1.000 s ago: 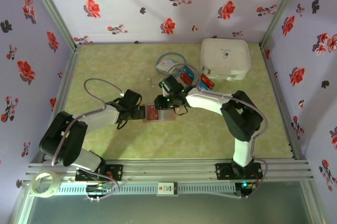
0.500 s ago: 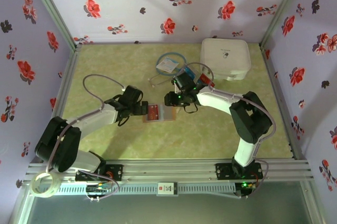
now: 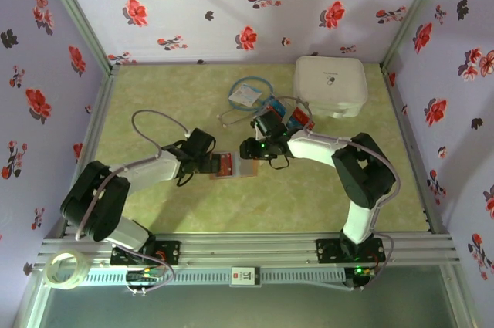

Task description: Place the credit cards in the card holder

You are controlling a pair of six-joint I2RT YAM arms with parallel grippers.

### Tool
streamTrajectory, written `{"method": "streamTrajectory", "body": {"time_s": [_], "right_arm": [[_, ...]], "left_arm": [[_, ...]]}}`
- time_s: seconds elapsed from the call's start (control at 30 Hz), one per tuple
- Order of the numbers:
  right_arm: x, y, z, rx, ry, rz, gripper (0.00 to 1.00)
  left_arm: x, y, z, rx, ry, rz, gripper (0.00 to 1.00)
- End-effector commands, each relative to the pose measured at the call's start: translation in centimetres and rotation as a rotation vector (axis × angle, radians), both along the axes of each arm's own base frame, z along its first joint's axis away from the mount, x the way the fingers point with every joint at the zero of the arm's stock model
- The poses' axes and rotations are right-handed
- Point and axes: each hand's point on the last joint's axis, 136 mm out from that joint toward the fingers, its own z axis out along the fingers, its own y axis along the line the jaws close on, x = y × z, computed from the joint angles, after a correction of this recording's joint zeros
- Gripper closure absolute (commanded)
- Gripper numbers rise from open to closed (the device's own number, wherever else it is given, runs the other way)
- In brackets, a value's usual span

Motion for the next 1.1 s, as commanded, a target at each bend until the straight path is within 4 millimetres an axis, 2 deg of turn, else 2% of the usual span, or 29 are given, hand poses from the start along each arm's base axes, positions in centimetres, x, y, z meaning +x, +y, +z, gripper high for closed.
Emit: {"method": "streamTrajectory", "body": {"time_s": [0.0,0.57,0.97,1.07], "right_arm": [[-0.3,-0.1,-1.3,-0.006,0.026,-0.009,0.51],[-0.7,1.1,-2.3,0.042,0.071,-0.003,0.54],[-0.8,3.4,0.2,0.226,0.093,-0.014,0.59],[-0.8,3.1,0.2,0.217,0.085,-0.018,0.59]], "left_arm": [[0.1,0.3,-0.6,0.034,-0.005,0.002,0.00],[-0.2,0.6,-1.8,0.051,0.010,0.002,0.00],[-0.4,0.7,-1.8,0.045,0.006,0.005,0.00],[-0.5,0.7,-1.7,0.044,0.005,0.003,0.00]]}}
